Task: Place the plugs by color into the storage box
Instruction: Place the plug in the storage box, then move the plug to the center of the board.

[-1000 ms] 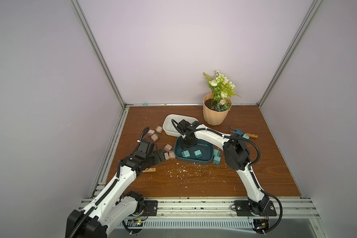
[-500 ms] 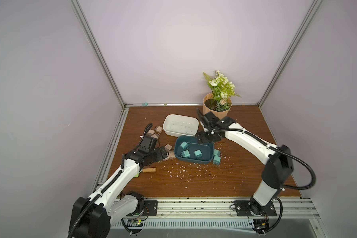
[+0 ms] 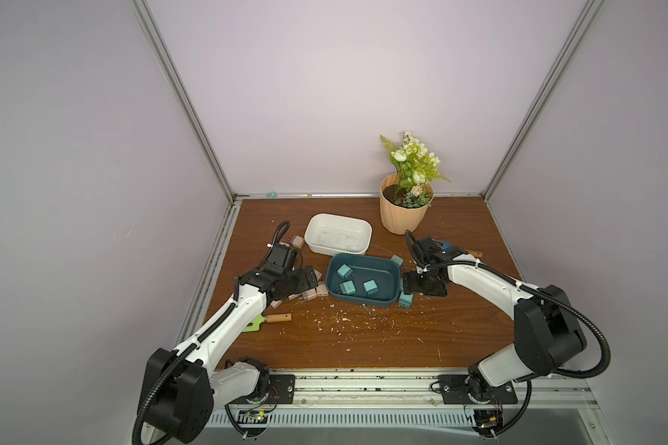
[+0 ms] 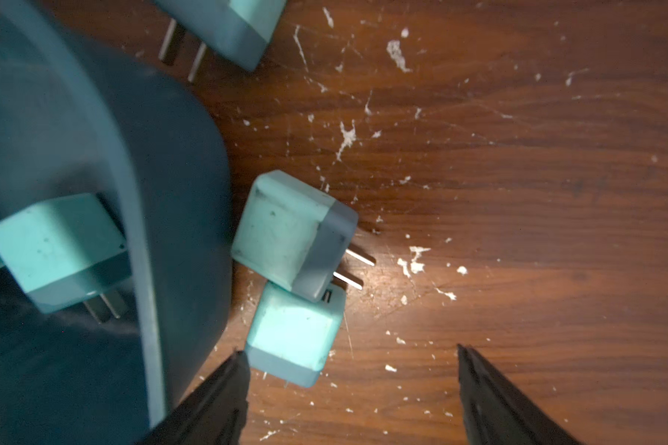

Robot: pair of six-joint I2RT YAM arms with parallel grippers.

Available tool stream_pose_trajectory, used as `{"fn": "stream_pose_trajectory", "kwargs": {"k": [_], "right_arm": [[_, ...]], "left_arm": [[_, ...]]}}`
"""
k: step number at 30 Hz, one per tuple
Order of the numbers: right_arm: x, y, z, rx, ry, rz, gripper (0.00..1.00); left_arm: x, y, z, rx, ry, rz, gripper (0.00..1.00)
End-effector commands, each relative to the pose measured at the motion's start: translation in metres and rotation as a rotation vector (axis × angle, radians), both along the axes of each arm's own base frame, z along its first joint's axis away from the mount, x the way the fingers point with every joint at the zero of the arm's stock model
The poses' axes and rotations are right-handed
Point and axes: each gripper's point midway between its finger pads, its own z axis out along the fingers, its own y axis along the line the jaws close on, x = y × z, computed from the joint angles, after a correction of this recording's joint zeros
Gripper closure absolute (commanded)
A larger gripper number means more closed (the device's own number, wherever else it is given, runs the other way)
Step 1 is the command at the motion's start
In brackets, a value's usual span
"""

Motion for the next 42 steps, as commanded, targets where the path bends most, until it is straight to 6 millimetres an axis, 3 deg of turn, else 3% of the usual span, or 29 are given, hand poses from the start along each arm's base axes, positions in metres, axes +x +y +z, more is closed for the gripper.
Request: {"fn": "stream_pose_trajectory", "kwargs": {"k": [1,8,13,23,26,30,42], "right_arm": [[0.013,0.012,-0.002,0.06,-0.031,-0.017,0.13],[0.017,0.019,-0.02,0.073,0.002,-0.025,0.13],[0.009,0.017,-0.037,0.048,0.043,-0.016,0.16],[-0.015,0.003,-0.044,0.019,0.061,-0.01,0.43],[-0.017,0.002,-0.039,0.021,0.061,-0.013,0.37],[-0.02,0.001,-0.029,0.029,0.054,-0.031,0.15],[-0.047,-0.016,-0.039,0.008,0.088,-0.11,0.13]], "left_arm": [[0.0,-0.003,0.008,-0.018,-0.01,0.003,0.0],[-0.005,-0.001,0.003,-0.014,0.001,0.007,0.0],[-0.005,-0.001,0.004,-0.021,-0.001,0.016,0.0],[-0.005,-0.001,0.001,-0.022,0.002,0.019,0.0],[-0.005,-0.001,0.001,-0.021,0.0,0.017,0.0],[-0.004,-0.002,-0.001,-0.024,0.003,0.019,0.0],[-0.004,-0.002,-0.003,-0.031,-0.001,0.018,0.0]]}}
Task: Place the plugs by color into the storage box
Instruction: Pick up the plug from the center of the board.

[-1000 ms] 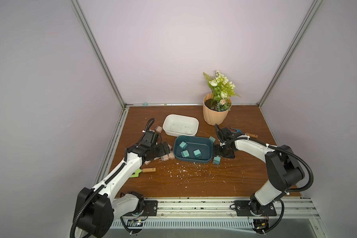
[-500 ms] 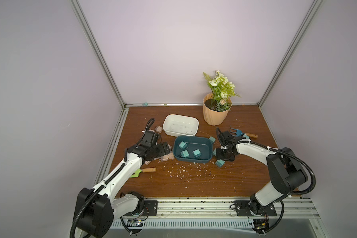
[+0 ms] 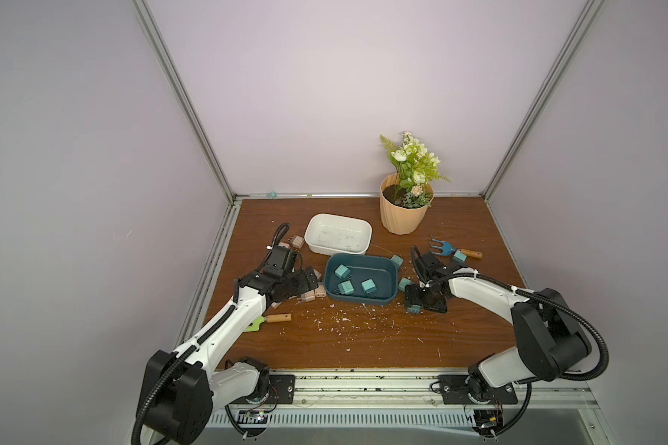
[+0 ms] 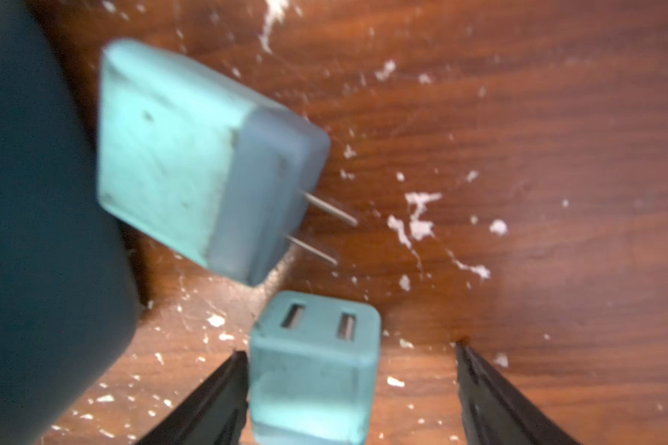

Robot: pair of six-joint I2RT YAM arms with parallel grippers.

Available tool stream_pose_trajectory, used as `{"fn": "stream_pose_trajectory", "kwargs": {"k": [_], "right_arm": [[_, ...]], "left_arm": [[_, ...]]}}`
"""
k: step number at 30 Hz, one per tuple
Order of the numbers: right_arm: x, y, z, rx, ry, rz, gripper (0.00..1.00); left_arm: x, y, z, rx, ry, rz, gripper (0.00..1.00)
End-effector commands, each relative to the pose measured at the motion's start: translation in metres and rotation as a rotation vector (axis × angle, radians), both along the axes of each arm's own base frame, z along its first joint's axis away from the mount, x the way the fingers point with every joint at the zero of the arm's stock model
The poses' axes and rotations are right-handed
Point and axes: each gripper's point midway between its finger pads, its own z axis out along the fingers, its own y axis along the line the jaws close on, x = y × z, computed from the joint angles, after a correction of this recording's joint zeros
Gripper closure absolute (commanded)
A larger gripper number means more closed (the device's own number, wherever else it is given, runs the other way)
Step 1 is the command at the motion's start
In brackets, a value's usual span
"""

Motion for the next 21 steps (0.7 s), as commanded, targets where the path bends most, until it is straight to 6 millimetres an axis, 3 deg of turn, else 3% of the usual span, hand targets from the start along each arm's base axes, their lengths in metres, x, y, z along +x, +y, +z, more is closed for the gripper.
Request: {"fn": "stream_pose_trajectory", "kwargs": {"k": [1,5,13,17,21], "right_arm": [[-0.01,-0.008,-0.001,-0.035,0.017,-0.011,0.14],[-0.002,-0.003,0.001,-0.018,-0.009,0.031,0.22],[0.008,0.002,0.011,-0.025,-0.022,0.072,0.54],[0.022,0.01,0.042,-0.002,-0.068,0.093,0.59],[0.047,0.03,0.085,0.043,-0.125,0.155,0.6]], "left_arm": [[-0.001,-0.001,0.0,-0.004,-0.002,0.006,0.0],[-0.003,0.0,-0.001,-0.004,0.004,0.005,0.0],[-0.002,0.002,0.001,0.011,-0.003,0.006,0.0],[0.0,0.002,0.0,0.012,-0.007,0.007,0.0],[0.003,0.001,-0.001,0.016,-0.011,0.008,0.0]]}}
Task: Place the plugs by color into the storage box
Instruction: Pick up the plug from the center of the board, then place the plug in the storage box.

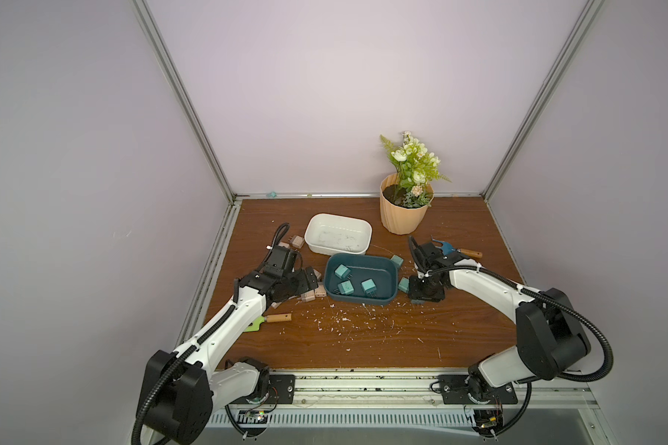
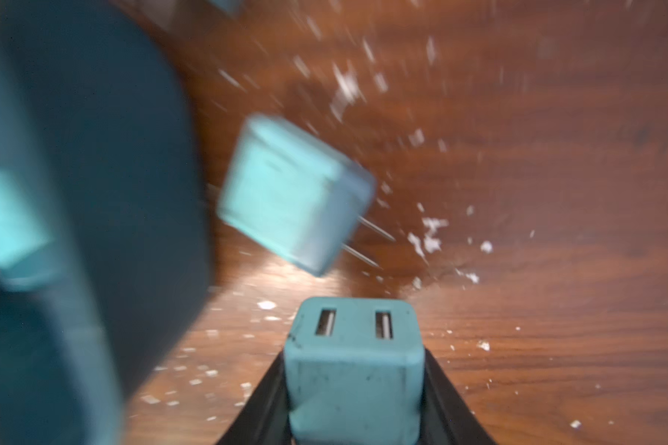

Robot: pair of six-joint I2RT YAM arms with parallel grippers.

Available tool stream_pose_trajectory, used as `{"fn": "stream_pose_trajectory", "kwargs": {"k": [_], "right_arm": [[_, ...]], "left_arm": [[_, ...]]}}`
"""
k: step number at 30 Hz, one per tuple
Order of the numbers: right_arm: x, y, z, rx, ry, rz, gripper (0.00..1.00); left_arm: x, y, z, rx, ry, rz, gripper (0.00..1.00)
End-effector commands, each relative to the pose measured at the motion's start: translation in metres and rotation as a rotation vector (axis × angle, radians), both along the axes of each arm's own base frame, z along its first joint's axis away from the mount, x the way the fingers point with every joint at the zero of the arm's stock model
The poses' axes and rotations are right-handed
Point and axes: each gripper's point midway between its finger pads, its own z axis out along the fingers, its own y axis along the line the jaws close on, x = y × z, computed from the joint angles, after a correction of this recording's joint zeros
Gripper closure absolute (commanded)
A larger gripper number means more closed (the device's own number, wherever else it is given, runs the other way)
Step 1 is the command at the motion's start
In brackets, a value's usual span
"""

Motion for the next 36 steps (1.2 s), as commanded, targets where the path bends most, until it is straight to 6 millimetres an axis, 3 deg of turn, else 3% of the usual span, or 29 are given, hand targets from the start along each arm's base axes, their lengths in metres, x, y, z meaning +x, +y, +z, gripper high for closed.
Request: {"fn": "stream_pose_trajectory", "kwargs": {"k": [1,3,6,11,16,21,29,33,36], "right_arm": [[0.022,0.019,0.044,0.037,-0.07,0.077,0.6],[0.037,0.038,0.064,0.075,-0.108,0.111,0.6],[0.052,0.074,0.073,0.093,-0.12,0.18,0.6],[0.058,0.144,0.056,0.088,-0.11,0.302,0.59],[0.066,0.181,0.032,0.102,-0.1,0.328,0.59],[0.078,0.195,0.01,0.06,-0.106,0.345,0.59],[0.08,0.197,-0.029,0.01,-0.073,0.346,0.55],[0.079,0.197,-0.023,0.006,-0.078,0.357,0.43],[0.08,0.199,0.008,0.035,-0.122,0.352,0.3]], "left_arm": [[0.003,0.001,0.0,0.014,-0.01,0.008,0.0],[0.005,0.001,0.002,0.018,-0.016,0.008,0.0],[0.007,0.001,0.004,0.023,-0.019,0.006,0.0],[0.007,0.002,0.008,0.03,-0.025,0.006,0.0],[0.003,0.006,0.011,0.04,-0.028,0.013,0.0],[-0.004,0.009,0.009,0.039,-0.024,0.019,0.0],[-0.012,0.014,0.01,0.031,-0.031,0.043,0.0],[-0.013,0.015,0.01,0.03,-0.037,0.055,0.0],[-0.012,0.015,0.01,0.032,-0.034,0.053,0.0]]}}
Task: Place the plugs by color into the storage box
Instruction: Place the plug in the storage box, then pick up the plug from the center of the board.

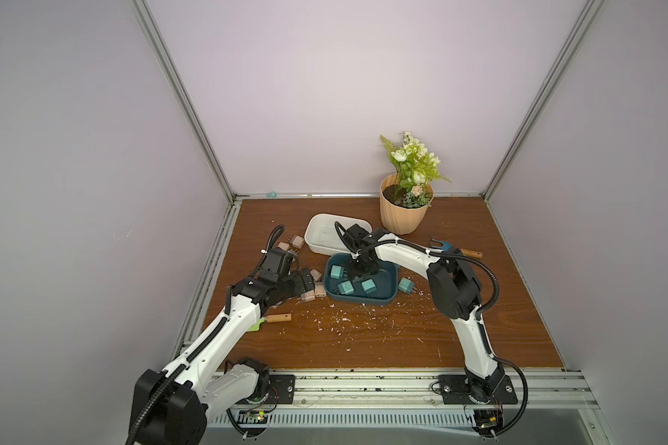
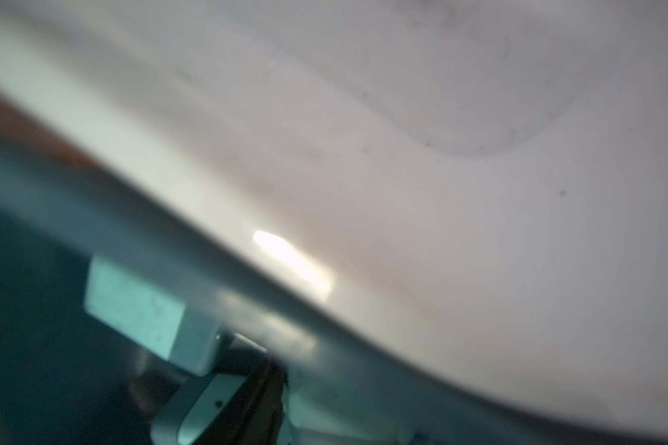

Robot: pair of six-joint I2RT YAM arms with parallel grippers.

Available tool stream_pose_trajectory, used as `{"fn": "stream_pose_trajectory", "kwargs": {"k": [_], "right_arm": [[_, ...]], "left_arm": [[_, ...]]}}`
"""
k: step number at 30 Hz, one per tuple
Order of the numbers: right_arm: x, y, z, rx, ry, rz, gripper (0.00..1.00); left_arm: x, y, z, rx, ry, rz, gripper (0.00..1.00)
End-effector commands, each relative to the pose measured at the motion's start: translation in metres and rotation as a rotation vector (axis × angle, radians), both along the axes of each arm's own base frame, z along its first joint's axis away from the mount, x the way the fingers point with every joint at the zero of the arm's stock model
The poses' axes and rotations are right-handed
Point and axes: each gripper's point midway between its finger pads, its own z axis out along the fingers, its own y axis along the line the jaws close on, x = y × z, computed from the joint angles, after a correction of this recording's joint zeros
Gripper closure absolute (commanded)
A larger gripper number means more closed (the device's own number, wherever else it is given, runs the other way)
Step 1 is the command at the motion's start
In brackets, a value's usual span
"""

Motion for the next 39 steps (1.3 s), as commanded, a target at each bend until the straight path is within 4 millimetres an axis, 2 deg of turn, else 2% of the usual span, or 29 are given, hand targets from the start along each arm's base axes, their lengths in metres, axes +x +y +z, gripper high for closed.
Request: {"fn": "stream_pose_trajectory", "kwargs": {"k": [1,3,5,7,9,11,14,21,25,29,39], "right_arm": [[0.007,0.006,0.061,0.06,-0.095,0.002,0.26],[0.006,-0.001,0.091,0.076,-0.131,-0.017,0.2],[0.003,-0.018,0.12,0.064,-0.168,-0.068,0.17],[-0.001,-0.041,0.134,0.05,-0.188,-0.121,0.16],[-0.007,-0.071,0.137,0.039,-0.188,-0.194,0.16],[-0.015,-0.102,0.132,0.024,-0.17,-0.267,0.15],[-0.027,-0.136,0.116,-0.005,-0.146,-0.322,0.15],[-0.059,-0.181,0.079,-0.1,-0.079,-0.284,0.08],[-0.072,-0.191,0.06,-0.104,-0.05,-0.263,0.06],[-0.07,-0.196,0.04,-0.131,-0.034,-0.248,0.05],[-0.032,-0.198,0.011,-0.178,-0.028,-0.201,0.05]], "left_arm": [[-0.003,0.003,-0.004,0.014,0.018,0.023,0.0],[-0.001,0.002,-0.003,0.011,0.017,0.02,0.0],[0.002,0.0,-0.002,0.01,0.015,0.013,0.0],[0.004,-0.001,-0.002,0.01,0.015,0.006,0.0],[0.005,-0.004,-0.003,0.005,0.021,-0.008,0.0],[0.007,-0.007,-0.004,0.003,0.026,-0.022,0.0],[0.008,-0.009,-0.006,0.0,0.032,-0.029,0.0],[0.01,-0.009,-0.003,0.005,0.034,-0.036,0.0],[0.009,-0.009,-0.002,0.001,0.034,-0.031,0.0],[0.008,-0.009,-0.004,-0.002,0.039,-0.029,0.0],[0.005,-0.007,-0.002,0.003,0.04,-0.022,0.0]]}}
